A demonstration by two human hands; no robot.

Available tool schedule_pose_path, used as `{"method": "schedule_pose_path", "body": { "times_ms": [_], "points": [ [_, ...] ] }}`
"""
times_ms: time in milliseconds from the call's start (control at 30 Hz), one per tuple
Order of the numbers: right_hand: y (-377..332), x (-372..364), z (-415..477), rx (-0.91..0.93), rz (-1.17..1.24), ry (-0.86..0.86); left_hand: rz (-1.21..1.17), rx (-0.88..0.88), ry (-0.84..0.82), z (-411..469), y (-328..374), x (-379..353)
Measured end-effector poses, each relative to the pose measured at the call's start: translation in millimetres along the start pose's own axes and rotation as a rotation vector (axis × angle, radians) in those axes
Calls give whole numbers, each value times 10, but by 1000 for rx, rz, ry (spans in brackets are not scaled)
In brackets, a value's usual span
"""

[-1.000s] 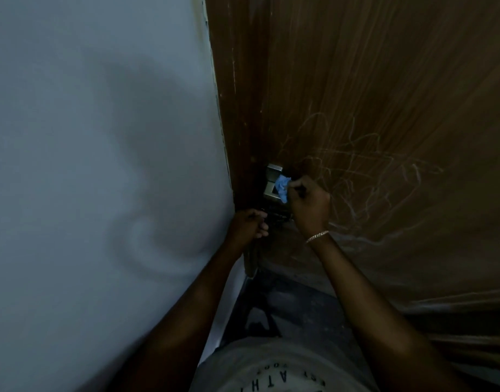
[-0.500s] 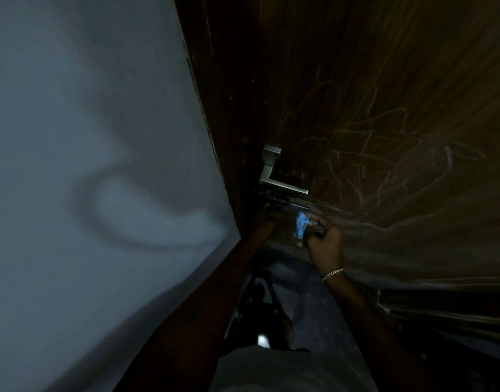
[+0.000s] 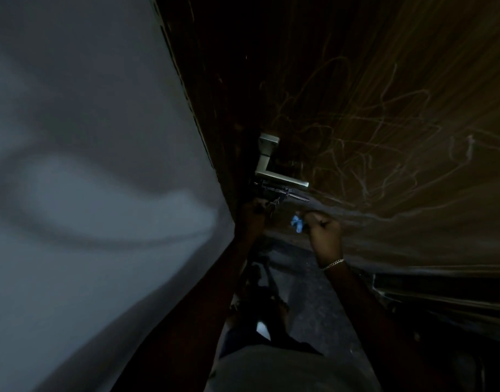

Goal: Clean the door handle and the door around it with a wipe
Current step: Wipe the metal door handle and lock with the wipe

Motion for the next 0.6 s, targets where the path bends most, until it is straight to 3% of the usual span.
{"method": "schedule_pose_path", "body": {
  "times_ms": [100,233,600],
  "points": [
    [-23,-15,-16,41,-53,-34,-49,-22,20,-65,-112,103],
    [-18,-90,-61,61,-79,-56,-165,83,20,-109,-134,164],
    [102,-497,24,235,-278,-182,-271,221,-94,47,-204,186]
  ]
}}
Point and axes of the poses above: each hand's wrist, its own z-axis towards the middle knuckle, its own x-axis out of the back of the hand, y = z × x, the point moved 1 cm from there along z, towards the middle knuckle, and after that the axes turned 13 degrees about y, right-handed, at the moved point
